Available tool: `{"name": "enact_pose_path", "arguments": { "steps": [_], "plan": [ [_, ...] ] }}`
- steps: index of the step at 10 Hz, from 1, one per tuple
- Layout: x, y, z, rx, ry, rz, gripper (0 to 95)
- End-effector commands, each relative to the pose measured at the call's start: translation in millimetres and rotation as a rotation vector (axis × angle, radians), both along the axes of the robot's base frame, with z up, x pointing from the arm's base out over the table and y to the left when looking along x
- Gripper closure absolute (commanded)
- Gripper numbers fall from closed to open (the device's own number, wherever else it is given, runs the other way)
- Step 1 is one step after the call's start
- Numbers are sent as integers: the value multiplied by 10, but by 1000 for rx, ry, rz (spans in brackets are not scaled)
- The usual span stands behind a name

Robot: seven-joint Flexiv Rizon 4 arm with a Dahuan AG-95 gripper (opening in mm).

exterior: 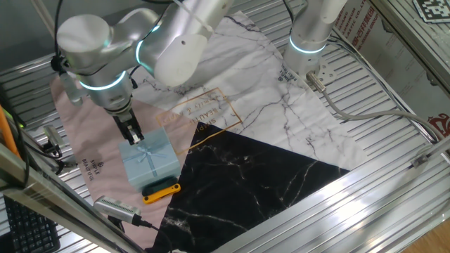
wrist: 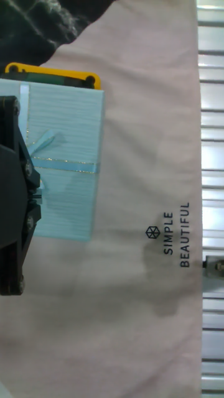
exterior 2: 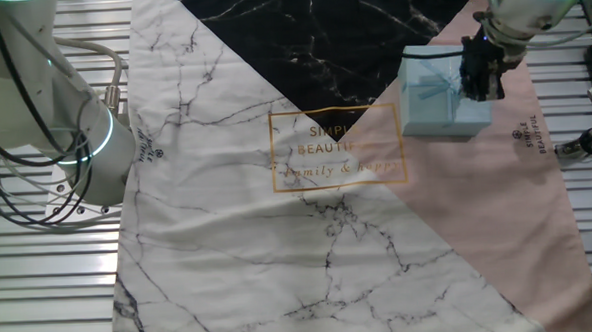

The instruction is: Slide the outer casing onto the gift box

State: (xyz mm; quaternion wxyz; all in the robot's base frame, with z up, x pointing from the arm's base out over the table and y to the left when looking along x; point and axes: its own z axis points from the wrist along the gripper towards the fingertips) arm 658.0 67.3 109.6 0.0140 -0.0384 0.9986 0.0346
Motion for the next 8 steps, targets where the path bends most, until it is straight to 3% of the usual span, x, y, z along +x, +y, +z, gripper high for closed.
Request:
{"name": "enact_pose_path", "arguments": {
  "steps": [1,8],
  "plan": [
    [14,3,-7,-1,3,-38,950],
    [16,34,7,17,24,-174,950]
  ]
}}
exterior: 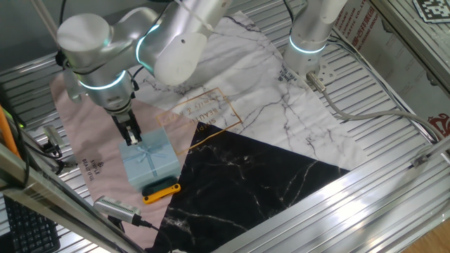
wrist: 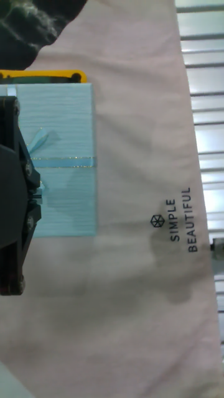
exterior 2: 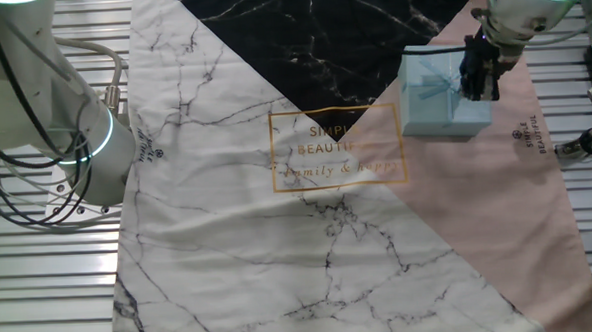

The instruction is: Slide the outer casing onto the gift box

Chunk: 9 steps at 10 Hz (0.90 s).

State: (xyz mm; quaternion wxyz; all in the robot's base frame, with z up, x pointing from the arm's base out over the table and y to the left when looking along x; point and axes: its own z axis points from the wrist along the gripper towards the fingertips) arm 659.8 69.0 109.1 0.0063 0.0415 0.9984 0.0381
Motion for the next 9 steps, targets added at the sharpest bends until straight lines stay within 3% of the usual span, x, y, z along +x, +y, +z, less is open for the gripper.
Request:
{"name": "enact_pose_path", "arguments": {
  "steps": [1,9],
  "plan": [
    [6,81,20,8,4,-32,950],
    [42,395,44,2,5,-72,950]
  ]
}}
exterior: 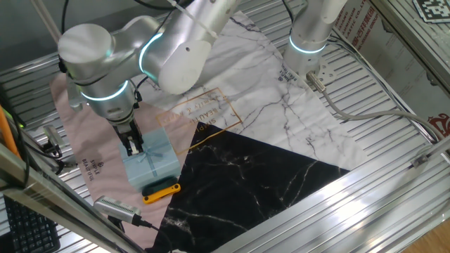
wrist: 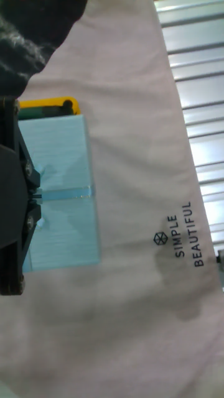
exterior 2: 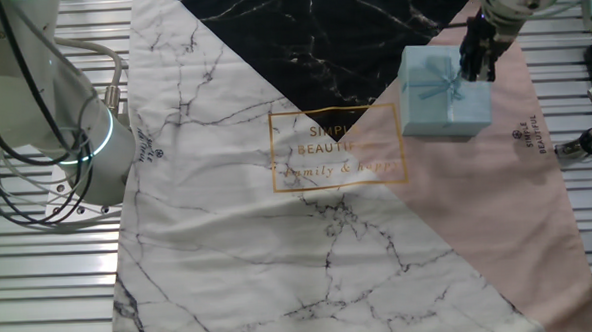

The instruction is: Slide the outer casing onto the gift box

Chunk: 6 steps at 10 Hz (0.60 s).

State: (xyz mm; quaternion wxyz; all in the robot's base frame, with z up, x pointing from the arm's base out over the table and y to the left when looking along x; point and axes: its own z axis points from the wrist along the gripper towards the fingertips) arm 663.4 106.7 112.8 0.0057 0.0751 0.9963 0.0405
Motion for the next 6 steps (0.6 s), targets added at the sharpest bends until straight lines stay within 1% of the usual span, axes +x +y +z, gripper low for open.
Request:
{"name": "enact_pose_path", "arguments": {
  "steps": [1,4,6],
  "plan": [
    [5,46,20,-5,3,-8,950],
    [-13,152,75,0,8,-24,950],
    [-19,209,83,1,9,-31,950]
  ]
}}
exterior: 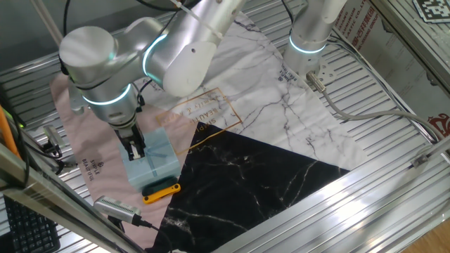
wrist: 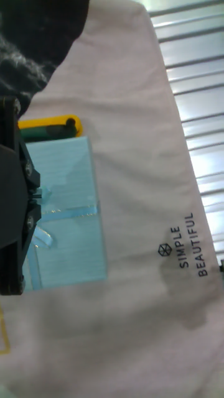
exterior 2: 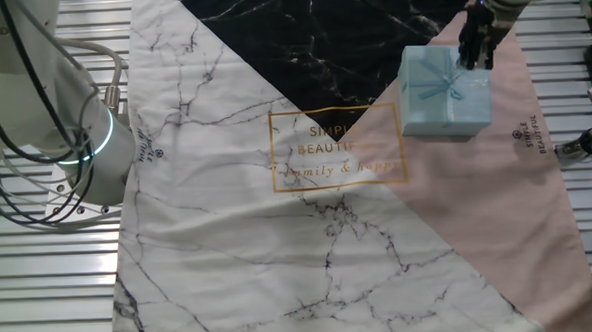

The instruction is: Slide the outer casing onto the gift box

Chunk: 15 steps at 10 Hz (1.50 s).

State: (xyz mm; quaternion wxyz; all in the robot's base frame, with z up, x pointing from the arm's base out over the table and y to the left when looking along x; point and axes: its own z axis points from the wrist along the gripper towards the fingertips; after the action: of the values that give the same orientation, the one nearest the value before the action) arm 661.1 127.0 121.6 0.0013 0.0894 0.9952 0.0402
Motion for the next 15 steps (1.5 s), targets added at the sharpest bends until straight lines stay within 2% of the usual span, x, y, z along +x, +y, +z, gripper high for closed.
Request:
{"name": "enact_pose_path", "arguments": {
  "steps": [1,5,15],
  "plan": [
    [1,51,-12,4,-2,-9,950],
    [-9,179,-32,4,-7,-23,950],
    [-32,312,-46,12,-15,-17,950]
  ]
}}
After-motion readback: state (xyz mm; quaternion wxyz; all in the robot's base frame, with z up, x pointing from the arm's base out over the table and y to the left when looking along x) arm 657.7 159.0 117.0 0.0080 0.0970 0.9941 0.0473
